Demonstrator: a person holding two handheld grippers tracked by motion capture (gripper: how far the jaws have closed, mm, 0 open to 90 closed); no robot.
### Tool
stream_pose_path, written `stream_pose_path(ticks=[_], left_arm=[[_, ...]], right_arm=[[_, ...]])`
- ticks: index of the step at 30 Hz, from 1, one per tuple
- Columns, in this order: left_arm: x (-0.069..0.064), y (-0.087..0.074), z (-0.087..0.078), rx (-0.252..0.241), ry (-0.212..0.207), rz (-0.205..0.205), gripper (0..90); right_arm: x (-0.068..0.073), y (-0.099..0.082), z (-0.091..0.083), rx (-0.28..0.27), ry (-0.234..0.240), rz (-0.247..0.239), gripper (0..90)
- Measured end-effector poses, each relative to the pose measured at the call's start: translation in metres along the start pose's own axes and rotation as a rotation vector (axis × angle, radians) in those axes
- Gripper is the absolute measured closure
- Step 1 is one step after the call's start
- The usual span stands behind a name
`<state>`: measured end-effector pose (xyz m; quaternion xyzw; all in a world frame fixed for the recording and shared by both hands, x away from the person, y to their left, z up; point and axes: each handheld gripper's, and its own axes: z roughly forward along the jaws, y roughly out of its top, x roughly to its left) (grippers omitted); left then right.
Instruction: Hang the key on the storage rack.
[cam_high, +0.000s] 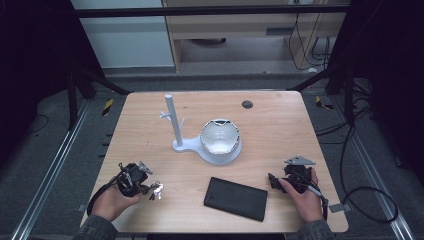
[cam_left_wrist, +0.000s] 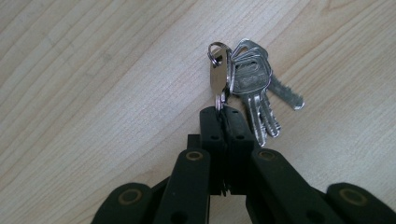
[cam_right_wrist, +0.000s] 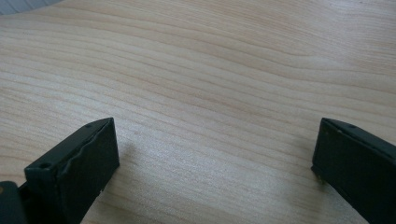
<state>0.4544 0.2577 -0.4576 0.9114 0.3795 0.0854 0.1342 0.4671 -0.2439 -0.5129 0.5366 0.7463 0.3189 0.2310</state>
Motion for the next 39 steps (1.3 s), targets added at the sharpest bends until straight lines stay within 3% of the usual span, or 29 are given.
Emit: stream_pose_path(ticks=[23,30,39], left_arm=[[-0.006,0.002,0.005,-0.018,0.004,0.041,86.5],[-0.002,-0.001,0.007,-0.015,-0.004,0.022,90.0],[0.0,0.004,-0.022,-0.054,-0.012,0.023,90.0]], right_arm=[[0.003,0.001,0.0,0.0,0.012,-0.009,0.6],[0.003,0.001,0.001,-0.001,0.015,-0.011,0.6],[0.003,0.001,0.001,0.0,0.018,-0.017,0.6]])
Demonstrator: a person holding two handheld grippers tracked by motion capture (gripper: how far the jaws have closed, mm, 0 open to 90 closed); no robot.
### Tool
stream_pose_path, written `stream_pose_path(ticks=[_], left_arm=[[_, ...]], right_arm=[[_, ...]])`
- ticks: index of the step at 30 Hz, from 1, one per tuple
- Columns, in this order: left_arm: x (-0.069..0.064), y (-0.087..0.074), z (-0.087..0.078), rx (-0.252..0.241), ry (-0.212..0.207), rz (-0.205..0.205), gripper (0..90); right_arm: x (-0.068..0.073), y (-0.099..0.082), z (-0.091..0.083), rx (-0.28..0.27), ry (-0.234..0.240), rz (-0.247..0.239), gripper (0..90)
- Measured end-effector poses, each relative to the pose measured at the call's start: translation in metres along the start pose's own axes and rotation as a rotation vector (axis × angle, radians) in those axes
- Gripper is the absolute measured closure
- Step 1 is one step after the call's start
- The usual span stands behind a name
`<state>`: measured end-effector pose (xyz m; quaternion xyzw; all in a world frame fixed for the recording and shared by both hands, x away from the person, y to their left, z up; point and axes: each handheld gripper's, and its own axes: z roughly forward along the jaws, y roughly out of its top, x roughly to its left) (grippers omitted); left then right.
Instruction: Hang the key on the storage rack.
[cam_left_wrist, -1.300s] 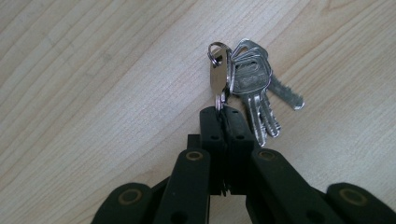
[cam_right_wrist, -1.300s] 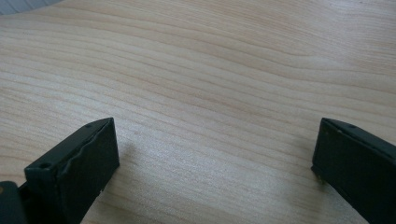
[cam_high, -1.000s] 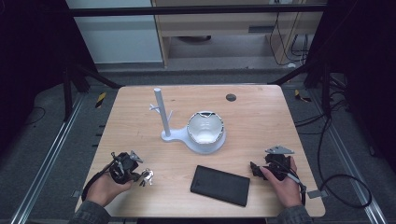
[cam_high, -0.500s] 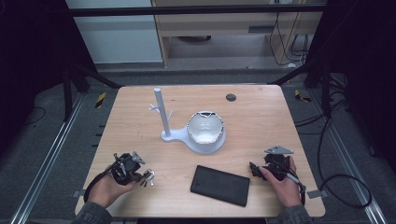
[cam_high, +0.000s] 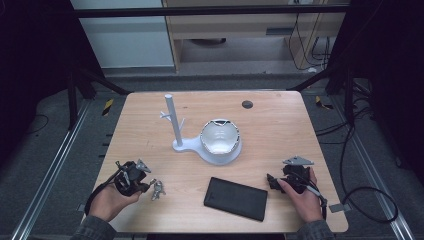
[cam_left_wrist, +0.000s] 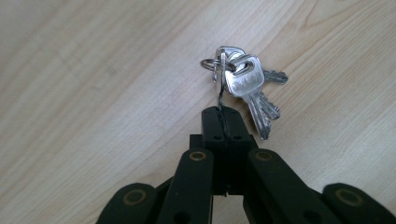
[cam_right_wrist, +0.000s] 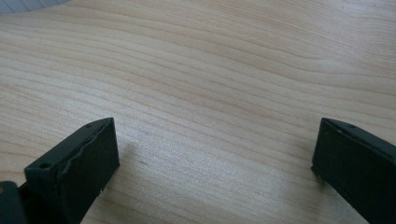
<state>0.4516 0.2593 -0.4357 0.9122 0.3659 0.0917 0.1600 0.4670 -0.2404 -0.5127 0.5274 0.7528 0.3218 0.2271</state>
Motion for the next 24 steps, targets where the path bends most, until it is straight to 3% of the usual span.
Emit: stream_pose_path(ticks=[8,18,24], left_arm=[[0.0,0.024,-0.041,-0.03,0.015,0.026,90.0],[0.017,0.06,-0.071,-0.016,0.015,0.049,90.0],[0.026,0.074,-0.096,-0.034,0.041,0.053,90.0]], right_arm=[[0.0,0.0,0.0,0.002,0.002,0.002,0.4],[-0.002,0.004,0.005,0.001,0.008,-0.009,0.3],[-0.002,0.005,0.006,0.003,0.009,-0.012,0.3]])
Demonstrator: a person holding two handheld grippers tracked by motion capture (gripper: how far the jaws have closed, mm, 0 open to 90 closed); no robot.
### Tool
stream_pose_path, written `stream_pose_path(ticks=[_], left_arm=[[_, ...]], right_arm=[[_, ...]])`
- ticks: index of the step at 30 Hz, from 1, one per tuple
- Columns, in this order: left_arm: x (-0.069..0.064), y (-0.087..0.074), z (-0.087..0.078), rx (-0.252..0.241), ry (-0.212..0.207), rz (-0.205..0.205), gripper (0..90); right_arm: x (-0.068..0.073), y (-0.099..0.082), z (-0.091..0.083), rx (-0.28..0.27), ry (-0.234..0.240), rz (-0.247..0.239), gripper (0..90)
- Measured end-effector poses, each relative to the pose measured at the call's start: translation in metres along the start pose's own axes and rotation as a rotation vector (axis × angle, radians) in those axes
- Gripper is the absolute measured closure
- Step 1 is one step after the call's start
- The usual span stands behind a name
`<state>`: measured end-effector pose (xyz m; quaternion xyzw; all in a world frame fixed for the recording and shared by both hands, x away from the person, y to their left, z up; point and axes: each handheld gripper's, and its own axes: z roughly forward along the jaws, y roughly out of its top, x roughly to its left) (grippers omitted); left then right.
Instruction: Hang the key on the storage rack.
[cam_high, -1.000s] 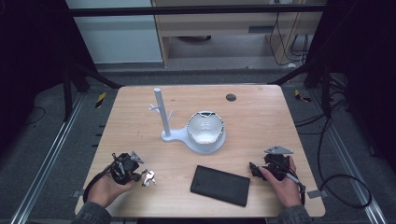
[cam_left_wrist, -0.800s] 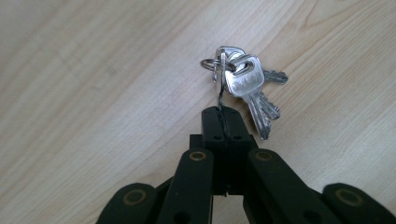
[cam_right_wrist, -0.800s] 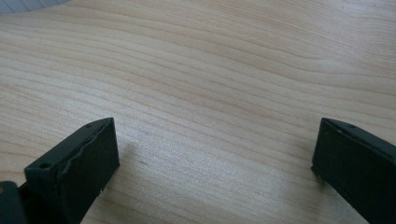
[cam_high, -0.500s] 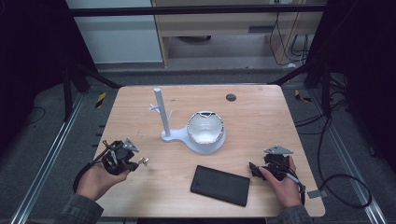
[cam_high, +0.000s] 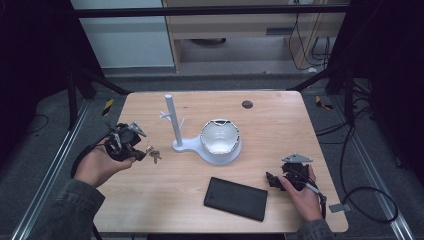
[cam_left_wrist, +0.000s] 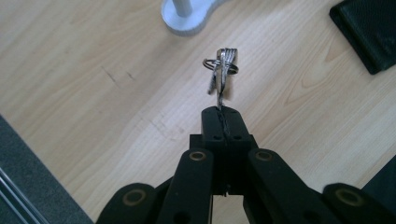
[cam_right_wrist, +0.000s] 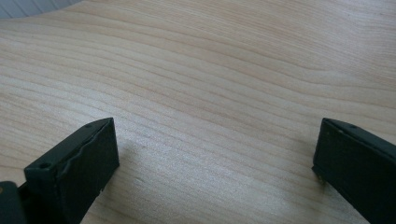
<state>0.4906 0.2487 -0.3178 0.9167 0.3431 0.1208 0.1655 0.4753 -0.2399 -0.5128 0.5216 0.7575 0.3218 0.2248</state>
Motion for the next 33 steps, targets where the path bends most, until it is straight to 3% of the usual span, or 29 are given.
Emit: stream_pose_path(ticks=[8,18,33], left_arm=[[0.007,0.022,-0.028,-0.017,0.039,0.014,90.0],[0.009,0.04,-0.031,-0.006,0.05,0.032,90.0],[0.014,0.055,-0.039,0.001,0.067,0.022,90.0]], right_arm=[[-0.001,0.001,0.002,0.002,-0.002,0.0,0.3],[-0.003,0.005,0.005,-0.001,0.0,0.004,0.3],[-0.002,0.004,0.004,-0.003,-0.008,0.009,0.5]])
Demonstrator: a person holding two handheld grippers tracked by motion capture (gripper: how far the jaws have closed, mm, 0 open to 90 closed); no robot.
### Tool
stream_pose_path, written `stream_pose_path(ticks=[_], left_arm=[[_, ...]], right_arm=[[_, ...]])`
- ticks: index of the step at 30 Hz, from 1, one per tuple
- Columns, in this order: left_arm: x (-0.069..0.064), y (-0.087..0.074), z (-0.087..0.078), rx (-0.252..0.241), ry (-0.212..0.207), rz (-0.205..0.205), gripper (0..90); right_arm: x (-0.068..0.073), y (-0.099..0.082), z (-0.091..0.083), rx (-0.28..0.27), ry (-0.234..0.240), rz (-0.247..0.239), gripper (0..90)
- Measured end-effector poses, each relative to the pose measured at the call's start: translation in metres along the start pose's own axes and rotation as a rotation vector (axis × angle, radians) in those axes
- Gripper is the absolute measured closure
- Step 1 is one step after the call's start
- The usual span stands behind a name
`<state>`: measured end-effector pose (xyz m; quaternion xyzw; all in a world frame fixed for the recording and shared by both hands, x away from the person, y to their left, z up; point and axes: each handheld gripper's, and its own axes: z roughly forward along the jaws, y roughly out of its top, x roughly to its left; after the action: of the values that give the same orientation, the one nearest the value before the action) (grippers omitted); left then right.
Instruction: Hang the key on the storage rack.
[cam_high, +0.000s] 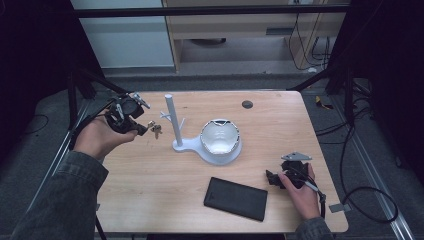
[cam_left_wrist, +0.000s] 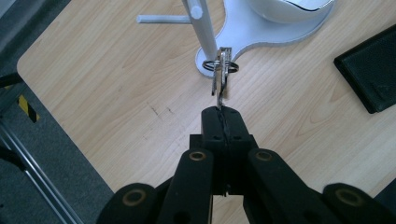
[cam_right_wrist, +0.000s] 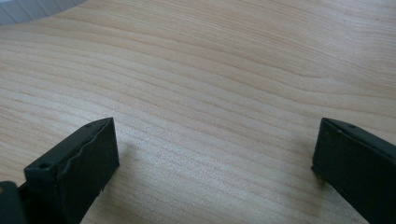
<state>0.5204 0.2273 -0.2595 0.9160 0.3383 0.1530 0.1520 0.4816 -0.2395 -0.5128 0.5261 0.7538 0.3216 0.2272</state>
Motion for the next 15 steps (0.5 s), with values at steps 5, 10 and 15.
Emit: stream_pose_path(ticks=[5,10,15], left_arm=[[0.003,0.006,0.005,0.01,0.001,-0.007,90.0],[0.005,0.014,0.007,0.019,0.011,-0.009,90.0],[0.007,0.019,0.008,0.018,0.018,-0.02,90.0]], right_arm=[[0.0,0.0,0.0,-0.003,-0.001,0.0,0.5],[0.0,0.0,0.0,-0.003,-0.002,-0.001,0.5],[0.0,0.0,0.0,-0.003,-0.002,-0.001,0.5]])
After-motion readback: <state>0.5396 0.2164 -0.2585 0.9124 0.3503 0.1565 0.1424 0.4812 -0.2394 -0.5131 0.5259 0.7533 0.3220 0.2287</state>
